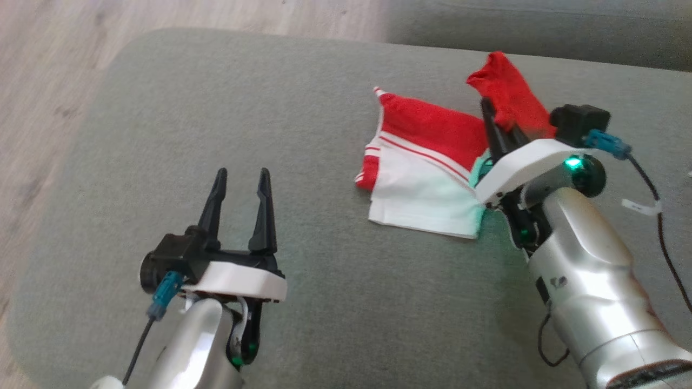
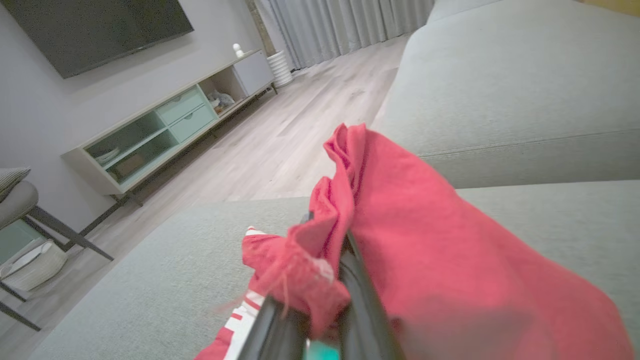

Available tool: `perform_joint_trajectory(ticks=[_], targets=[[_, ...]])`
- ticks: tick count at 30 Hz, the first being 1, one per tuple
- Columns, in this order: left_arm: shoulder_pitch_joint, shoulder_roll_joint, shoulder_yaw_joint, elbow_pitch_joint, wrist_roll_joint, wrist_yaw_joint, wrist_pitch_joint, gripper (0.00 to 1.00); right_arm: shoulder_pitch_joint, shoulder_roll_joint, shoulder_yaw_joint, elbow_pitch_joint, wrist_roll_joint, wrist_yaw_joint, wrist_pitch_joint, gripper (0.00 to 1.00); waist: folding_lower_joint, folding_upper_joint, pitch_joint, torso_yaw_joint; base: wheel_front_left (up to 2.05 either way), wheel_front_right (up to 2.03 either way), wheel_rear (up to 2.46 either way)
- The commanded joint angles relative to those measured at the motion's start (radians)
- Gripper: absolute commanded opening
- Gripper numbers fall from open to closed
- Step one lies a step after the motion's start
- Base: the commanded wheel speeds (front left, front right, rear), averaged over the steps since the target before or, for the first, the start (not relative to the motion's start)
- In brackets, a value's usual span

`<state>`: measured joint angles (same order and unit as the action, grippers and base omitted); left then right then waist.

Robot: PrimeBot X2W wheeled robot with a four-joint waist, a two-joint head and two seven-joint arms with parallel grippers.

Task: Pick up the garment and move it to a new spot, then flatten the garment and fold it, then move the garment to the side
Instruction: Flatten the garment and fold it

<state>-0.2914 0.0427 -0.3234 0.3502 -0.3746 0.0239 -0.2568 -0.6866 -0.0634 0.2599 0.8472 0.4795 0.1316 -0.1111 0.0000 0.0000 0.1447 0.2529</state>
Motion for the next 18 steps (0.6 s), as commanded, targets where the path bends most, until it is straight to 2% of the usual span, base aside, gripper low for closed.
perform_joint_trajectory(ticks=[1, 10, 18], targets=[[-0.049, 0.008, 0.019, -0.036, -0.008, 0.006, -0.005, 1.0, -0.043, 0.013, 0.041, -0.015, 0.017, -0.001, -0.019, 0.0, 0.0, 0.0, 0.026, 0.034, 0.0, 0.0, 0.0], [-0.065, 0.008, -0.026, -0.051, -0.042, 0.028, -0.005, 1.0, -0.086, 0.013, 0.223, 0.083, 0.116, -0.001, -0.065, 0.0, 0.0, 0.0, 0.077, 0.106, 0.0, 0.0, 0.0], [-0.074, 0.008, -0.035, -0.056, -0.048, 0.037, -0.005, 1.0, -0.099, 0.013, 0.347, 0.128, 0.209, -0.001, -0.09, 0.0, 0.0, 0.0, 0.099, 0.129, 0.0, 0.0, 0.0]])
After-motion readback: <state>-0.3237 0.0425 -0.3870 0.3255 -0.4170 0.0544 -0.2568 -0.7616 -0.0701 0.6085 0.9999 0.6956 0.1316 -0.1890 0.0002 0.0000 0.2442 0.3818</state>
